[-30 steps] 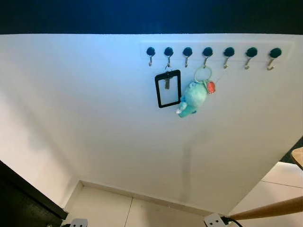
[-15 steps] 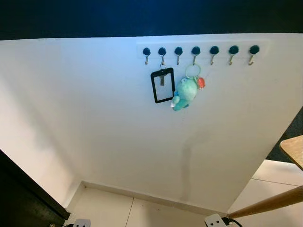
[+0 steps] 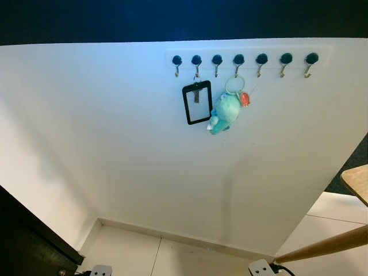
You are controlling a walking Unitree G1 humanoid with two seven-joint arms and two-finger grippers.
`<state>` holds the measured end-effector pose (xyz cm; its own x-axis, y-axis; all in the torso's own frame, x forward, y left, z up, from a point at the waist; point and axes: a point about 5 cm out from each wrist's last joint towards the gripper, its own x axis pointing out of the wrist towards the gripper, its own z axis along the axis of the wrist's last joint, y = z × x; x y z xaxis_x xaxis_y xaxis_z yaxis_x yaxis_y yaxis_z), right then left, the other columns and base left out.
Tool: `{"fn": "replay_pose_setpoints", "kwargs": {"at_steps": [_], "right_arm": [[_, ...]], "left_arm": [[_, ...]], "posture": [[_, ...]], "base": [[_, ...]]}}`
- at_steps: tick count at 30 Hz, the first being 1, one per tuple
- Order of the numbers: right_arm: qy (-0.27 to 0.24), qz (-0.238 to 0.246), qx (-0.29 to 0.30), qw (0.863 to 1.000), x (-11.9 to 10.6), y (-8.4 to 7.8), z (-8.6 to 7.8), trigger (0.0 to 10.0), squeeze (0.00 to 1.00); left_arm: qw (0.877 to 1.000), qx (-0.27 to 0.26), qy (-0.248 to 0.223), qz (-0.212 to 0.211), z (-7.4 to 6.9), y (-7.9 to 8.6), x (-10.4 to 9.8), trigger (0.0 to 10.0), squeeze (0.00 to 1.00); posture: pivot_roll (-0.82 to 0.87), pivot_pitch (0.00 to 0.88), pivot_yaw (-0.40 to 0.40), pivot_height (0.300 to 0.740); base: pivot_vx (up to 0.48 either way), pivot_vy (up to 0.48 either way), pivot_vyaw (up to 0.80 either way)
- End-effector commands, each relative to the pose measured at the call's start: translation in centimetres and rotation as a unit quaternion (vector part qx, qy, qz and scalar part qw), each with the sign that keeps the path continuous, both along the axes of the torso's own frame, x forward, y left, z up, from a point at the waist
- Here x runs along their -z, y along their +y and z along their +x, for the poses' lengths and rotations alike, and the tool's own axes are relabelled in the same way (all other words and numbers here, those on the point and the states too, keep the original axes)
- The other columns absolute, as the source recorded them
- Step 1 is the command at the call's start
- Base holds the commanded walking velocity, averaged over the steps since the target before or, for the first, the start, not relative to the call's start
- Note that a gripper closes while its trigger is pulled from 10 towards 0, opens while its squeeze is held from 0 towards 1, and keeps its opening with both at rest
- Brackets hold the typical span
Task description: Hang keys on a hook
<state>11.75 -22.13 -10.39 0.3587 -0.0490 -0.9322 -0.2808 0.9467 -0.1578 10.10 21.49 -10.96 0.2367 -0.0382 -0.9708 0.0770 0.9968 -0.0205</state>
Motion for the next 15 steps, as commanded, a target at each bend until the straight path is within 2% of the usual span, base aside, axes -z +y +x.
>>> {"fn": "replay_pose_setpoints", "kwargs": {"at_steps": [1, 15], "right_arm": [[0.004, 0.013, -0.005, 1.000, 0.15, 0.77, 0.00, 10.0, 0.00], [0.007, 0.014, -0.002, 1.000, 0.25, 0.93, -0.26, 10.0, 0.00]], "left_arm": [[1.000, 0.008, 0.004, -0.001, -0.21, -0.17, 0.08, 10.0, 0.00], [1.000, 0.013, 0.003, -0.002, -0.25, -0.15, 0.08, 10.0, 0.00]], "posture": [[-0.08, 0.018, 0.074, 0.740], [-0.08, 0.023, 0.082, 0.740]], "base": [[-0.416, 0.000, 0.00], [-0.441, 0.000, 0.00]]}}
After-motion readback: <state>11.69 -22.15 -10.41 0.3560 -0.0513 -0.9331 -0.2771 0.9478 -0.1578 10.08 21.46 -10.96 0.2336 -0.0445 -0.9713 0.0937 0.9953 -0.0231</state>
